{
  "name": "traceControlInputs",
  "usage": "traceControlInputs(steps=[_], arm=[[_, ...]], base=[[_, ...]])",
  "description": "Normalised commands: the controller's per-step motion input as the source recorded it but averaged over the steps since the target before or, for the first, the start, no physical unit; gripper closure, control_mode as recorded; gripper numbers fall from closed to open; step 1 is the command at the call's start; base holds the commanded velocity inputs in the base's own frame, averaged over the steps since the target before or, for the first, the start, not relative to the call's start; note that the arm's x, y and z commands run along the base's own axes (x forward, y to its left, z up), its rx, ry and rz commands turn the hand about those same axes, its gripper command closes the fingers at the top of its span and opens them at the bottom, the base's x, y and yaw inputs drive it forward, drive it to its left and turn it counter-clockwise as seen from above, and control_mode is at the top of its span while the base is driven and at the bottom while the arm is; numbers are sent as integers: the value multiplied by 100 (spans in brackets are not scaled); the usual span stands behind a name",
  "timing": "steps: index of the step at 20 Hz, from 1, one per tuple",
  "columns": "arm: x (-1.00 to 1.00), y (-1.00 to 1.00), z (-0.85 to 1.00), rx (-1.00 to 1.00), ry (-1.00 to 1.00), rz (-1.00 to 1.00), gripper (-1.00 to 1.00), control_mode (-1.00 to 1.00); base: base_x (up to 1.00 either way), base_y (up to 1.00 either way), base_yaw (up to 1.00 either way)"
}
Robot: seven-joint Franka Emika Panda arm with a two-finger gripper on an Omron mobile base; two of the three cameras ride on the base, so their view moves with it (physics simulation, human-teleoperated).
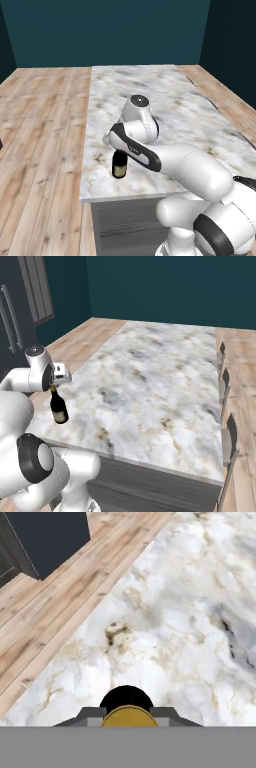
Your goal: Move the drinks to the dining counter.
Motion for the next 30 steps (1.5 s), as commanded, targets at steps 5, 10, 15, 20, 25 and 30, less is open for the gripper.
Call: traceControlInputs(steps=[5, 10, 15, 20, 25, 30], arm=[[0, 0, 0, 0, -3, 0, -100, -100], [0, -3, 1, 0, -1, 0, -100, -100], [0, 0, 6, 0, 0, 0, -100, -100], [-6, 0, 34, 0, -2, 0, -100, -100], [-47, -7, 97, 2, -4, 0, -100, -100], [-90, -13, 92, 5, -3, -2, -100, -100]], base=[[0, 0, 0], [0, 0, 0], [0, 0, 0], [0, 0, 0], [0, 0, 0], [0, 0, 0]])
